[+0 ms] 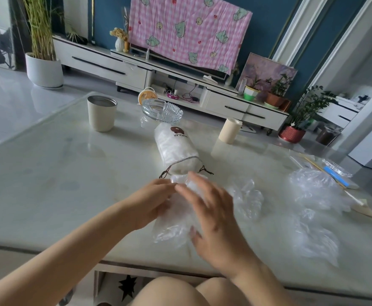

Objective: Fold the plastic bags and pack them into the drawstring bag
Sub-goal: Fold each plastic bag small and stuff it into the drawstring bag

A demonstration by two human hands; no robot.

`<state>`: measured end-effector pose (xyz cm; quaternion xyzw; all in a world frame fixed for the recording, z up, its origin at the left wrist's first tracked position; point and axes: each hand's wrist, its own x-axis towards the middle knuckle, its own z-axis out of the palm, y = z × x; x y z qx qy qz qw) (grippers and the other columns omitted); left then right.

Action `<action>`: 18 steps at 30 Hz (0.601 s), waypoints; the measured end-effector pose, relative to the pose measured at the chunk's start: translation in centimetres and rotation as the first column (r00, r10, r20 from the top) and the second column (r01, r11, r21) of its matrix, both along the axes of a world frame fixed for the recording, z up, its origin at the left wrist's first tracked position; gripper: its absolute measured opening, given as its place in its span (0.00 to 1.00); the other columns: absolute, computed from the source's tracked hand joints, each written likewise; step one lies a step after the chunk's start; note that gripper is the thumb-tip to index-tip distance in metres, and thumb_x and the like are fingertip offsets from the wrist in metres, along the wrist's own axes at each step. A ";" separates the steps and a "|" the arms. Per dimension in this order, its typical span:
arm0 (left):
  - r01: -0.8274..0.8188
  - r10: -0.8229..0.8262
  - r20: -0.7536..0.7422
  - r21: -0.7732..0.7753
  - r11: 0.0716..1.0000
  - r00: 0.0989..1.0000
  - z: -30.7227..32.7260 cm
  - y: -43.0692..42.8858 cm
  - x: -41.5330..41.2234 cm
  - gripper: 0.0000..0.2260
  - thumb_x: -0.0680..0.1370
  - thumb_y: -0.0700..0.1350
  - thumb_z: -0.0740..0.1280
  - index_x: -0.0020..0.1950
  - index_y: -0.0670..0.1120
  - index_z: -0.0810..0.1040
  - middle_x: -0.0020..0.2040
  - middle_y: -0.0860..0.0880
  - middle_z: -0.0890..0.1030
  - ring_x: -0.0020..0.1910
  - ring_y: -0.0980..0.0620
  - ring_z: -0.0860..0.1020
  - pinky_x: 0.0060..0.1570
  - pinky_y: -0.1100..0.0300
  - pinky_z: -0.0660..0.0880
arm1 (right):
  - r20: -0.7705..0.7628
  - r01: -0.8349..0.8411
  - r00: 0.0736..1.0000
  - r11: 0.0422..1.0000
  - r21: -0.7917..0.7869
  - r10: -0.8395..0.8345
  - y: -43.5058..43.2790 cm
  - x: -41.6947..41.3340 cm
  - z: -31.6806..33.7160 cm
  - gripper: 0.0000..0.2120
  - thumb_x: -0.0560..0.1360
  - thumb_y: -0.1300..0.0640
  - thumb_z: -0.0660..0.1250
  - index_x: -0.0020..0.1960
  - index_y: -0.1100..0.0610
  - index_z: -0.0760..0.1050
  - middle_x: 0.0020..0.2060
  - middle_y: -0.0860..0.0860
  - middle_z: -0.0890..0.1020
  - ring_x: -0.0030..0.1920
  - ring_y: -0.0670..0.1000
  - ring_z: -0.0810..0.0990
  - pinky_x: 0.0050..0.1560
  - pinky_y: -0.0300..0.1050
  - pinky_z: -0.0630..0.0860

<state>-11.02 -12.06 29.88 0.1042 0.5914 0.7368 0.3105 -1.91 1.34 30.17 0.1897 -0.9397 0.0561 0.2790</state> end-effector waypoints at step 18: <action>0.052 -0.060 -0.269 -0.038 0.998 0.961 0.0 -0.6 1.9 0.12 0.72 0.47 0.71 0.50 0.41 0.76 0.43 0.46 0.83 0.41 0.53 0.82 0.41 0.58 0.79 | 0.546 0.382 0.828 0.585 -0.716 0.127 -0.2 -1.6 0.6 0.19 0.71 0.47 0.66 0.42 0.65 0.77 0.35 0.59 0.80 0.38 0.46 0.71 0.41 0.44 0.68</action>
